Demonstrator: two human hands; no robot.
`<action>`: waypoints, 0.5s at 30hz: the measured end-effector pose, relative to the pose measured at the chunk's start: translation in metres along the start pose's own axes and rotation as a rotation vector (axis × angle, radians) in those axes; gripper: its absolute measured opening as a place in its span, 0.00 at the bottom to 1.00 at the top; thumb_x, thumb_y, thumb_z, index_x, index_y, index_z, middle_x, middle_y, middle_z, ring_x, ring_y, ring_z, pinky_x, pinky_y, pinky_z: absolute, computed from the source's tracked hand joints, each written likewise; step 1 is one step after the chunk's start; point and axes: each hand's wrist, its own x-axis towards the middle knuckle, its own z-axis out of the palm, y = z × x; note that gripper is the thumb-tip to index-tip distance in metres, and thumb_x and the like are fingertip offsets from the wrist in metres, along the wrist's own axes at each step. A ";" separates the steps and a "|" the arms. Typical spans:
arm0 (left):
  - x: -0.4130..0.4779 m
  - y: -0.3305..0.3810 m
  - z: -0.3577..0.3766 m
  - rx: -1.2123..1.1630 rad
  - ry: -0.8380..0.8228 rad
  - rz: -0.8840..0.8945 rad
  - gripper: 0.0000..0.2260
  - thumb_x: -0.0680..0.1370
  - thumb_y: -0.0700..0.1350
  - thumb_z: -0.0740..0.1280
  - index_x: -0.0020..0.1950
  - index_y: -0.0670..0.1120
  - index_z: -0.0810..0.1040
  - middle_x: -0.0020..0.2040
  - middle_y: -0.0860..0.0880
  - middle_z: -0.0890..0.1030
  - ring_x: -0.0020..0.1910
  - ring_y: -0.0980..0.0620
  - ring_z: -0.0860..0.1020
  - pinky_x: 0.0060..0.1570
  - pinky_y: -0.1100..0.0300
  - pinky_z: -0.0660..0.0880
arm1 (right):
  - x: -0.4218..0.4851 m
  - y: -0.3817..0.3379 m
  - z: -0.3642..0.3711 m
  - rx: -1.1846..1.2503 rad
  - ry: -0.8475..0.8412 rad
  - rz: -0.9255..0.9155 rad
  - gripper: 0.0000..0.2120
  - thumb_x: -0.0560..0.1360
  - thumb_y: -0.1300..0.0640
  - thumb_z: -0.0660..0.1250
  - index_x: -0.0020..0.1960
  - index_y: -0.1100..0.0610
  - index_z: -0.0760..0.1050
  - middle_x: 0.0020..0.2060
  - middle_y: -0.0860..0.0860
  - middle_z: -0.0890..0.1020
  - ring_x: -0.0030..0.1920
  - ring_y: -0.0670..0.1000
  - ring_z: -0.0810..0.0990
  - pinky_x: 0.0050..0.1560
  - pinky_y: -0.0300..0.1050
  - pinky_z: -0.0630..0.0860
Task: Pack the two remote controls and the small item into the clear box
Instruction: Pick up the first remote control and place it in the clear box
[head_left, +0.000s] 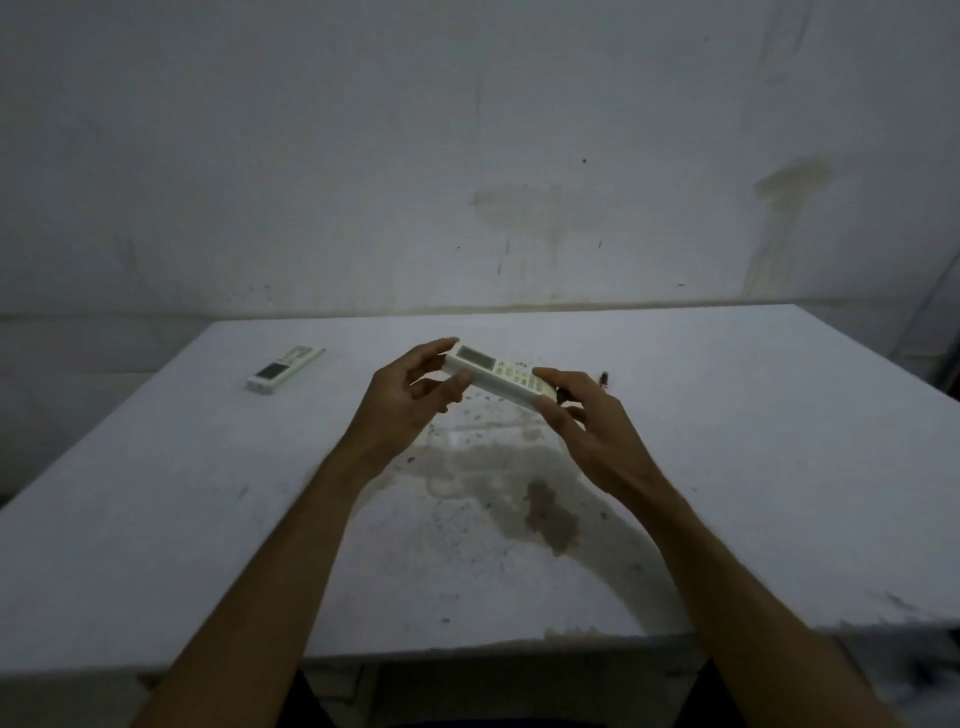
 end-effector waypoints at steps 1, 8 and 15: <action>0.000 0.001 -0.002 -0.041 0.012 -0.009 0.21 0.77 0.44 0.74 0.70 0.45 0.77 0.57 0.49 0.84 0.48 0.54 0.85 0.45 0.63 0.79 | 0.001 0.000 -0.002 -0.006 -0.020 0.009 0.21 0.81 0.44 0.63 0.71 0.50 0.74 0.63 0.48 0.79 0.58 0.42 0.79 0.54 0.31 0.77; -0.004 -0.005 0.002 -0.133 -0.035 -0.015 0.19 0.74 0.39 0.76 0.64 0.41 0.79 0.56 0.48 0.86 0.57 0.51 0.84 0.54 0.62 0.80 | 0.017 -0.018 -0.005 -0.181 -0.144 -0.032 0.25 0.78 0.37 0.62 0.70 0.47 0.74 0.61 0.42 0.77 0.55 0.40 0.76 0.51 0.36 0.74; -0.012 -0.035 -0.018 0.535 -0.273 -0.075 0.57 0.56 0.70 0.81 0.80 0.58 0.59 0.77 0.58 0.67 0.73 0.57 0.67 0.70 0.54 0.68 | 0.027 -0.019 -0.013 -0.433 -0.384 0.022 0.23 0.79 0.45 0.68 0.71 0.50 0.73 0.65 0.50 0.76 0.60 0.49 0.74 0.60 0.46 0.74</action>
